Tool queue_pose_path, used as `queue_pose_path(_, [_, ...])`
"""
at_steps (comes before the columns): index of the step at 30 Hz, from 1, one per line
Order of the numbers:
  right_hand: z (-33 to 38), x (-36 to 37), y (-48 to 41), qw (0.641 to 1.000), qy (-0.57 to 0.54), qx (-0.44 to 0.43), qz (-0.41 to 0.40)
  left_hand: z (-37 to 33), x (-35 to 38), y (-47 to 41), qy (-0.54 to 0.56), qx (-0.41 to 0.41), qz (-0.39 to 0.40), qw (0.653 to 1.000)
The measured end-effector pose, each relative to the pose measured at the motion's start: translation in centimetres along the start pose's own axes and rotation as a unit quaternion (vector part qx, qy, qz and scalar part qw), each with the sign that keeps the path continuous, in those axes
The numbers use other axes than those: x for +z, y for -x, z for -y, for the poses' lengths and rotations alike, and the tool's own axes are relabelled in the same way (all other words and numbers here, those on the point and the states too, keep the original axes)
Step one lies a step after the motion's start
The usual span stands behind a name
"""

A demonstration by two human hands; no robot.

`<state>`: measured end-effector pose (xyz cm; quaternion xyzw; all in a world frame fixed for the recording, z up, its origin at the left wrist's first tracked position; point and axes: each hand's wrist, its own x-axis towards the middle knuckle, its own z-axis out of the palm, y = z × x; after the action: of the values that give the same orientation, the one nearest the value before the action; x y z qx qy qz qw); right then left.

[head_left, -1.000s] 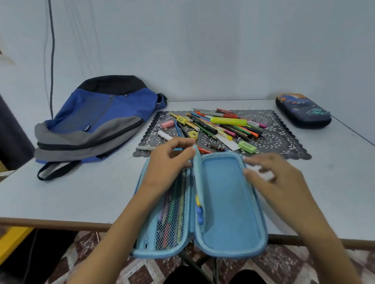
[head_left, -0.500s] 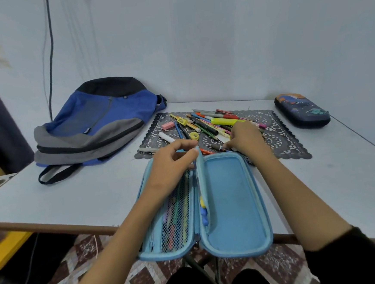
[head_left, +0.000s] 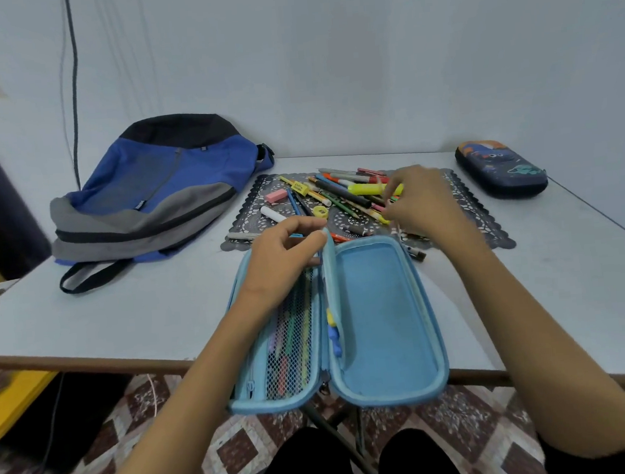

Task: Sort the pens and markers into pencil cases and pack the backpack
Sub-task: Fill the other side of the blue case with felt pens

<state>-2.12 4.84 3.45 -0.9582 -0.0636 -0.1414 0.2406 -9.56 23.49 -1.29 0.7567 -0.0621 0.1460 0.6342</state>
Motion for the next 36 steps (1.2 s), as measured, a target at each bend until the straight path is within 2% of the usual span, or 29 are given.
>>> queue_pose_path(3, [0.3, -2.7, 3.1, 0.984, -0.169, 0.008, -0.056, -0.1, 0.0, 0.0, -0.003, 0.001, 0.001, 1.000])
queue_pose_path(4, [0.4, -3.3, 4.4, 0.975, -0.218, 0.013, -0.044, -0.1, 0.0, 0.1, -0.003, 0.000, 0.000, 1.000])
queue_pose_path(6, [0.7, -3.8, 7.2, 0.948, -0.314, 0.018, 0.041, -0.1, 0.0, 0.1, -0.001, -0.001, -0.003, 1.000])
queue_pose_path(8, [0.9, -3.3, 9.9, 0.930, -0.343, 0.027, 0.129, 0.0, 0.0, 0.2, -0.001, 0.000, -0.003, 1.000])
queue_pose_path(12, [0.4, -1.5, 13.2, 0.905, -0.328, 0.068, 0.262, -0.1, 0.2, 0.2, -0.001, 0.006, 0.000, 1.000])
queue_pose_path(16, [0.4, -0.6, 13.7, 0.908, -0.286, 0.032, 0.304, 0.1, 0.1, 0.2, 0.000, 0.006, -0.003, 1.000])
queue_pose_path(29, [0.9, -0.3, 12.9, 0.930, -0.141, -0.060, 0.334, 0.2, 0.1, 0.3, -0.004, 0.012, 0.000, 1.000])
queue_pose_path(36, [1.2, 0.2, 12.2, 0.948, -0.104, -0.077, 0.290, 0.2, 0.0, 0.4, -0.006, 0.017, 0.003, 1.000])
